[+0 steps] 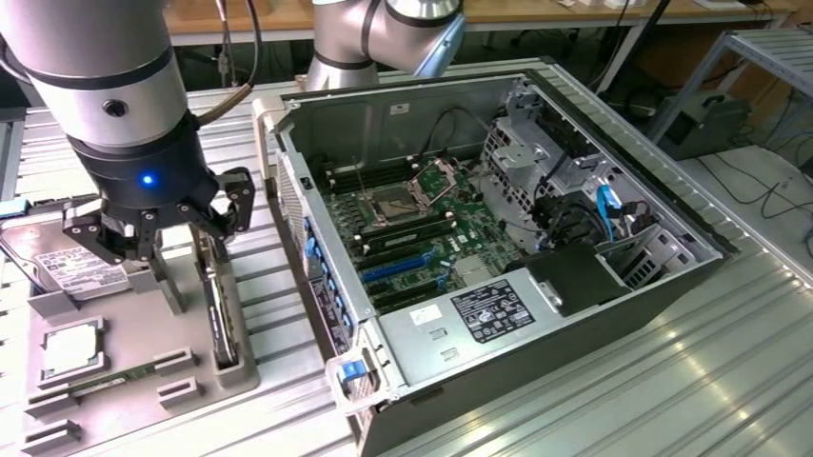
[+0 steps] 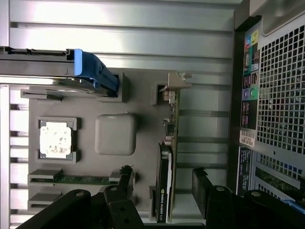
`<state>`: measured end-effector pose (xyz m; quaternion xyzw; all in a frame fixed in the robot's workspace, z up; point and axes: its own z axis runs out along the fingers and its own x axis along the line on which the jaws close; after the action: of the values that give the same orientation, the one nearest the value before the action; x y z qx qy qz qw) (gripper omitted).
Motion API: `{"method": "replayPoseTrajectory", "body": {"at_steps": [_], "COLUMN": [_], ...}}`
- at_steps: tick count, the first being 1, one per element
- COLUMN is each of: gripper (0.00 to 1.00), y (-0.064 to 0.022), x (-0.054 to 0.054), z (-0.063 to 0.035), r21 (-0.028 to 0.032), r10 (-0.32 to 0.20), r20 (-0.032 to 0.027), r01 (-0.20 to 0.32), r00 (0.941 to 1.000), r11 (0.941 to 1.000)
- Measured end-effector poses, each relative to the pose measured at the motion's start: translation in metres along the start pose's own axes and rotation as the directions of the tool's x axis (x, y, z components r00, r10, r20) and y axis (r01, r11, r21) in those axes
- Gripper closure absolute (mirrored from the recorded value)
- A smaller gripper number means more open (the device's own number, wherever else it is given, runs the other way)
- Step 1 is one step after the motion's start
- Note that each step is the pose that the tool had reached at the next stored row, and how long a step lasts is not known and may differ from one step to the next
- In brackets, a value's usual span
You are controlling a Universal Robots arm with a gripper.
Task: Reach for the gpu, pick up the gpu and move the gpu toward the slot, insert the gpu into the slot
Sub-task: 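Pick up the gpu and move the gpu toward the slot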
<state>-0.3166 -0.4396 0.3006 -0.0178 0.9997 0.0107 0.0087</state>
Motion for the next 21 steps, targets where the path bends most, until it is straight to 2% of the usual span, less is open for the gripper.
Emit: {"method": "replayPoseTrajectory", "body": {"at_steps": [10, 21], "gripper": [0.38, 0.38], "y": [-0.0058, -0.0076], "x": [0.000, 0.001], "z": [0.0104, 0.0292], "r21": [-0.0002, -0.0002], "r10": [0.000, 0.000], "r20": [0.0002, 0.0002], "r01": [0.000, 0.000], "r00": [1.0000, 1.0000], "r11": [1.0000, 1.0000]}}
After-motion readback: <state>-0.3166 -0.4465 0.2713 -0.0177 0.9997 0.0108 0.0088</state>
